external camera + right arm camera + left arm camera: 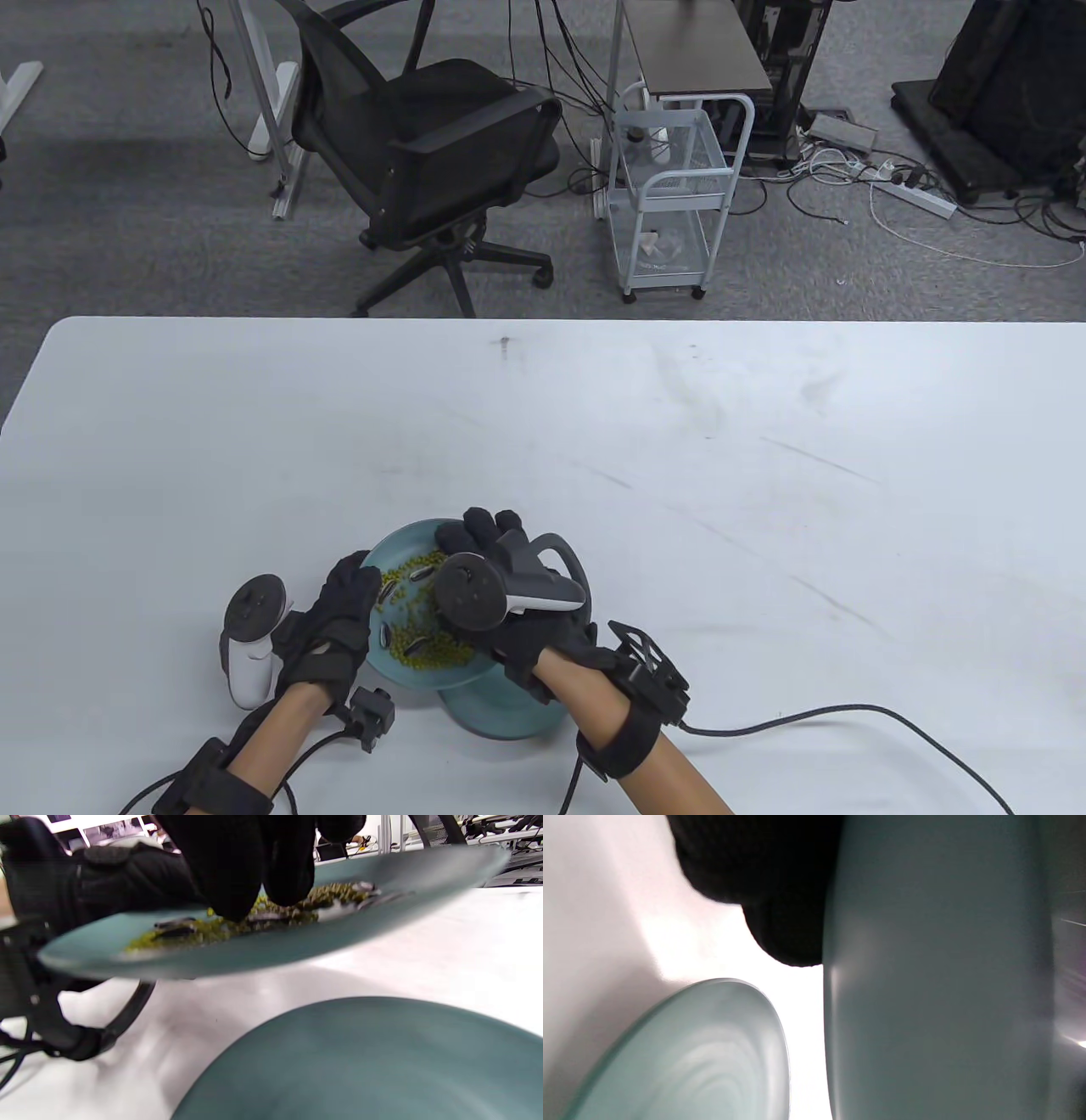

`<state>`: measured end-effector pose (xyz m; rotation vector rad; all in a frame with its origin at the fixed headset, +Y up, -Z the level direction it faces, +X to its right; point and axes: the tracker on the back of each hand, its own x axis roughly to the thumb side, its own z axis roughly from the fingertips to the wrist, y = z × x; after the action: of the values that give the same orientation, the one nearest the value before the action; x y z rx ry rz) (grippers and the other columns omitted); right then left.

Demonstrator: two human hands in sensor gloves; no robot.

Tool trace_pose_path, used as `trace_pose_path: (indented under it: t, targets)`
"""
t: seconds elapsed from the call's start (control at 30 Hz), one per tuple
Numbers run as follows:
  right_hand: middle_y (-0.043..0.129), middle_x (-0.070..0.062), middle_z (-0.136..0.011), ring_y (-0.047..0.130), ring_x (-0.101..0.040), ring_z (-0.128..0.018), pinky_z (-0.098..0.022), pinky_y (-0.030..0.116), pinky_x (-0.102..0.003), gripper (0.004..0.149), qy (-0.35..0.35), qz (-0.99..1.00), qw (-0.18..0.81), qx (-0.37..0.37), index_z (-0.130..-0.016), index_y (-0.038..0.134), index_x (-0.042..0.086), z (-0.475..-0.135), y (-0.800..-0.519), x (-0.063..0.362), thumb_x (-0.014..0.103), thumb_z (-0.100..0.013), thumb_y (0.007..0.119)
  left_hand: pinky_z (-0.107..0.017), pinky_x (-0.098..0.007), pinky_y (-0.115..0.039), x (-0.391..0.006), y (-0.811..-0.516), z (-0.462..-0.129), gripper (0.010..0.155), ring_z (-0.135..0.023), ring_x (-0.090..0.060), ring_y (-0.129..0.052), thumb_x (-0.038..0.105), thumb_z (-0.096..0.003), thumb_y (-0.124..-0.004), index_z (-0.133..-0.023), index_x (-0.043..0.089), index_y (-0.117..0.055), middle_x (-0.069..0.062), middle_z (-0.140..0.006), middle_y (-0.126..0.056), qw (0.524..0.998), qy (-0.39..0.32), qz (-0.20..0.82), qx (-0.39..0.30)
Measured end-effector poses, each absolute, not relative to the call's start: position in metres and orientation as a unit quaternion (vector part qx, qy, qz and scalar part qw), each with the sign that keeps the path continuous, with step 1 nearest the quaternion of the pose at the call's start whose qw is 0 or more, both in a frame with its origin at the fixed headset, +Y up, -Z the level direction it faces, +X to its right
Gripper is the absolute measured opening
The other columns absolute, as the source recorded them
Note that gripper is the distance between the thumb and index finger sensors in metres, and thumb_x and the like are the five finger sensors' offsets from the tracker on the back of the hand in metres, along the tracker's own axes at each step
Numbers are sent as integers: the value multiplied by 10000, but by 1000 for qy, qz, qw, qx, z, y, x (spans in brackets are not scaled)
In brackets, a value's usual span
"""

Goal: Pick sunflower seeds with hand pinch into plate

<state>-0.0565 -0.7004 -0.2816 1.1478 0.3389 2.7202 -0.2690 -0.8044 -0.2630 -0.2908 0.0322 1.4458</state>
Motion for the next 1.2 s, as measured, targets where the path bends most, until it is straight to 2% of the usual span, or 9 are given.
trace_pose_path:
  t: [0.27,0.5,0.77,1.2]
  targets:
    - [443,-327,-1140,303,-670,-1000,-652,232,-789,387,90,918,61,382,-833,867,-59,-276,-701,-62,192,-546,933,-281,-265,-888,-264,-802,-261,476,-426,-168,-1044,405,-643,-560,-1030,177,-404,-97,-802,-850,750,5,649,-127]
    - [466,-323,-1133,318,-667,-1002,-654,246,-787,381,91,916,34,388,-811,881,-76,-271,-704,-67,182,-537,939,-270,-272,-889,-262,-803,-260,477,-409,-182,-1046,400,-638,-577,-1026,170,-423,-110,-788,-859,753,6,646,-127]
    - [440,-351,-1125,315,-669,-993,-651,248,-783,397,111,915,41,386,-804,861,-82,-271,-706,-67,199,-534,937,-268,-272,-891,-261,-805,-260,477,-407,-182,-1047,399,-636,-580,-1025,169,-426,-110,-785,-862,749,11,650,-129]
    - [454,-334,-1126,331,-657,-999,-660,265,-775,380,76,914,-6,398,-775,887,-69,-259,-708,-78,227,-541,932,-261,-281,-887,-260,-805,-260,476,-398,-192,-1046,397,-632,-589,-1021,169,-439,-116,-778,-866,760,7,638,-121]
